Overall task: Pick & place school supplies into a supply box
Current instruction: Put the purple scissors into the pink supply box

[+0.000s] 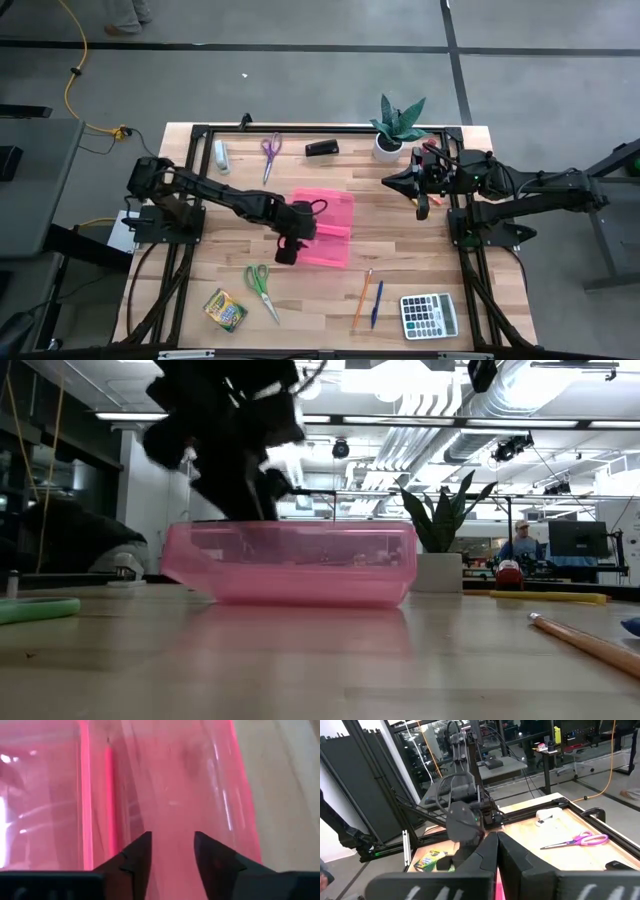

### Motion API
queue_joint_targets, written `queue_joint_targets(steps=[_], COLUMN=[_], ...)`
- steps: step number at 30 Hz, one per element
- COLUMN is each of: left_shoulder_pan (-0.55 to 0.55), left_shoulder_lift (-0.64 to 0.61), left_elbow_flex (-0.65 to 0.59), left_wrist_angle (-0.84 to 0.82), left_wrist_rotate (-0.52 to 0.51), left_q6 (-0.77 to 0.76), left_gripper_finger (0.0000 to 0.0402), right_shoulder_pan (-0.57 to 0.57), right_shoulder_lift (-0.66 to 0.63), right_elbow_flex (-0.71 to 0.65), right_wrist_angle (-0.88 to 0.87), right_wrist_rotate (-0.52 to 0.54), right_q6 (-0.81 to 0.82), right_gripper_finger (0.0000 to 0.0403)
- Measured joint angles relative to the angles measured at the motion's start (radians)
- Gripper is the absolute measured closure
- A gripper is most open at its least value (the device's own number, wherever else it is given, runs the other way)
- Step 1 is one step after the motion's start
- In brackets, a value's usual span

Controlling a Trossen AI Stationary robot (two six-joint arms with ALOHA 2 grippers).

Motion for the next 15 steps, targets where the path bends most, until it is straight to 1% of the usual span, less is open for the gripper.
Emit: queue_joint_targets(steps=[4,6,8,11,15], left_shoulder_pan=[0.038,0.067,0.096,0.113,0.069], left_shoulder_lift=[-0.124,-0.205,-0.31,-0.471,-0.671], left_elbow_flex=[0.001,0.0,-0.014,-0.068,-0.217], left_wrist_angle=[-0.035,-0.016,0.018,0.17,0.454], left_wrist_rotate=[0.04,0.045,0.042,-0.003,-0.145], left_q6=[-0.073,-0.146,-0.227,-0.329,-0.401], left_gripper_finger=[0.0229,0.0222,0.022,0.0222,0.0227], right_shoulder_pan=[0.0,0.0,0.0,0.0,0.0], right_shoulder_lift=[0.003,0.005,0.014,0.029,0.055], right_elbow_flex=[0.0,0.0,0.0,0.0,0.0], right_wrist_angle=[0.017,0.023,0.05,0.067,0.07], right_wrist_rotate=[0.0,0.0,0.001,0.003,0.003], right_q6=[0.0,0.003,0.021,0.04,0.041], right_gripper_finger=[0.0402,0.0402,0.0402,0.0402,0.0402])
